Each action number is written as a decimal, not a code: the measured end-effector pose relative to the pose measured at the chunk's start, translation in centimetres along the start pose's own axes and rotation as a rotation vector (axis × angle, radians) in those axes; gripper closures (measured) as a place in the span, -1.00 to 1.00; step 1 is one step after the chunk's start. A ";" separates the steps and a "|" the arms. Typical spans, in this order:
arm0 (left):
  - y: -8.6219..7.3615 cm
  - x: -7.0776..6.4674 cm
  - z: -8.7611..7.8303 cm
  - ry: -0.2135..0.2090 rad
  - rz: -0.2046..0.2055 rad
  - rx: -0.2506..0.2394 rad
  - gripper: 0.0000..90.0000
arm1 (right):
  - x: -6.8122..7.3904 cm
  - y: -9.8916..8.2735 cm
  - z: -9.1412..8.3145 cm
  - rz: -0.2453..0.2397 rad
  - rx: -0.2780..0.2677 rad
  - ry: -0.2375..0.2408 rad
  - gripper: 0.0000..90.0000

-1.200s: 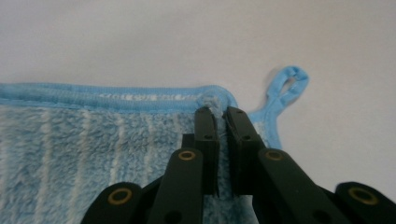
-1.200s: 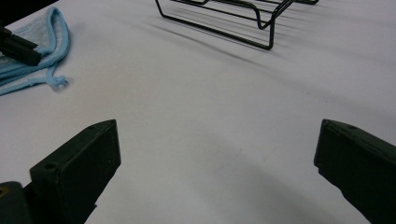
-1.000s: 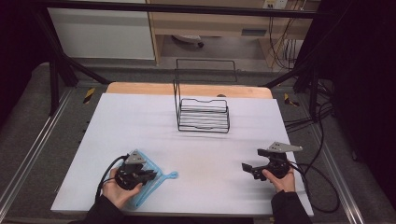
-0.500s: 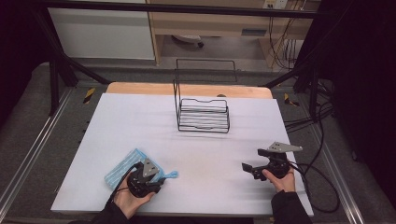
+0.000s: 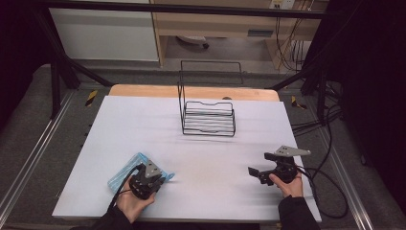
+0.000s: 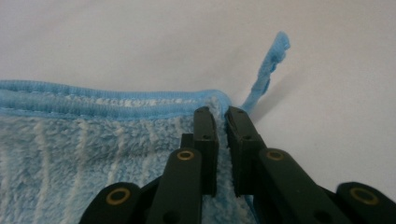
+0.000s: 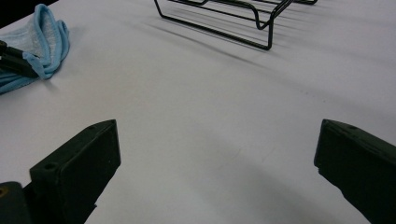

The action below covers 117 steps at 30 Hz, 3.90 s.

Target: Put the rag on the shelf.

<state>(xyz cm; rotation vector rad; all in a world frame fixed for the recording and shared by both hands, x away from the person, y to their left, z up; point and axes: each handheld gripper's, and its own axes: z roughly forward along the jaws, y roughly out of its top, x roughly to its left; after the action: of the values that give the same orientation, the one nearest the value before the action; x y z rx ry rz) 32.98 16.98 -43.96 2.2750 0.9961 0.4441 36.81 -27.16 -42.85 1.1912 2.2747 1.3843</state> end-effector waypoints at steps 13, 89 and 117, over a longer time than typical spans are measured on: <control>0.4 -0.3 -0.1 -0.089 0.005 -0.039 0.88 | 0.0 0.0 0.1 0.003 0.001 0.004 -0.97; -7.9 11.1 -6.3 -0.079 -0.305 0.035 0.68 | 20.5 9.8 28.5 -0.212 0.234 0.427 0.81; 1.5 7.4 0.3 -0.191 -0.045 -0.090 0.90 | 14.9 8.0 16.1 -0.015 0.127 0.073 0.85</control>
<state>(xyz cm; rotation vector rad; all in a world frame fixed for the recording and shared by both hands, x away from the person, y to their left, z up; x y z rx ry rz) 38.82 21.60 -42.75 2.1642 0.9105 0.2424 40.36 -4.12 -41.69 1.1755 2.4495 1.3163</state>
